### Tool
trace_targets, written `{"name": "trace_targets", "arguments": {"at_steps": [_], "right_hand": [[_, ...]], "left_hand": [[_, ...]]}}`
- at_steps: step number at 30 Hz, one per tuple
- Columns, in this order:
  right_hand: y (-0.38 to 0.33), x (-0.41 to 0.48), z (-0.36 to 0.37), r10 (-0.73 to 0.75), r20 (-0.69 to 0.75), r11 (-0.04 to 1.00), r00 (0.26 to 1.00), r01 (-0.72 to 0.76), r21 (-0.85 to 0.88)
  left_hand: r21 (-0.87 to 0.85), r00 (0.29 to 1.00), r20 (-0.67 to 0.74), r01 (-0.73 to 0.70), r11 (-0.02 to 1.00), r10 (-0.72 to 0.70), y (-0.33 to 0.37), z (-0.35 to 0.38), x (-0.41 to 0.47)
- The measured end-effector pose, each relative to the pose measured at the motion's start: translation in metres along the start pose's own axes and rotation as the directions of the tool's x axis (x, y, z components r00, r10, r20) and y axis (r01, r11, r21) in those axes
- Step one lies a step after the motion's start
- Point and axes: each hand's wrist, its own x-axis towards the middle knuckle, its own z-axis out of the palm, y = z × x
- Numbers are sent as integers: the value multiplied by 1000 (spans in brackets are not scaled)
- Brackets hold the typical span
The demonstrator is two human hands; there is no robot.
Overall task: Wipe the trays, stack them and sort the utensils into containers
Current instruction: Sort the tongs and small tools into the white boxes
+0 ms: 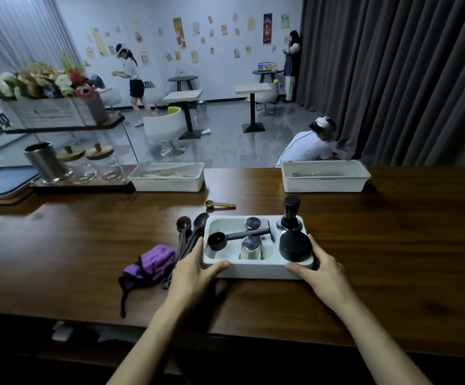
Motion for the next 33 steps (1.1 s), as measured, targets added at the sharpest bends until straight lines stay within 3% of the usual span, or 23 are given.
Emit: {"name": "trace_targets", "arguments": {"at_steps": [14,22,33], "right_hand": [[-16,29,7,-40,-74,995,996,46,84],[-56,91,21,-88,-116,989,989,100,105],[-77,181,38,-70,-164,993,984,85,83]], "left_hand": [[-49,999,-34,-39,998,37,-3,-10,49],[-77,991,-37,-131,988,128,-1,-38,120],[-77,996,5,-93,993,93,-5,-41,216]]}}
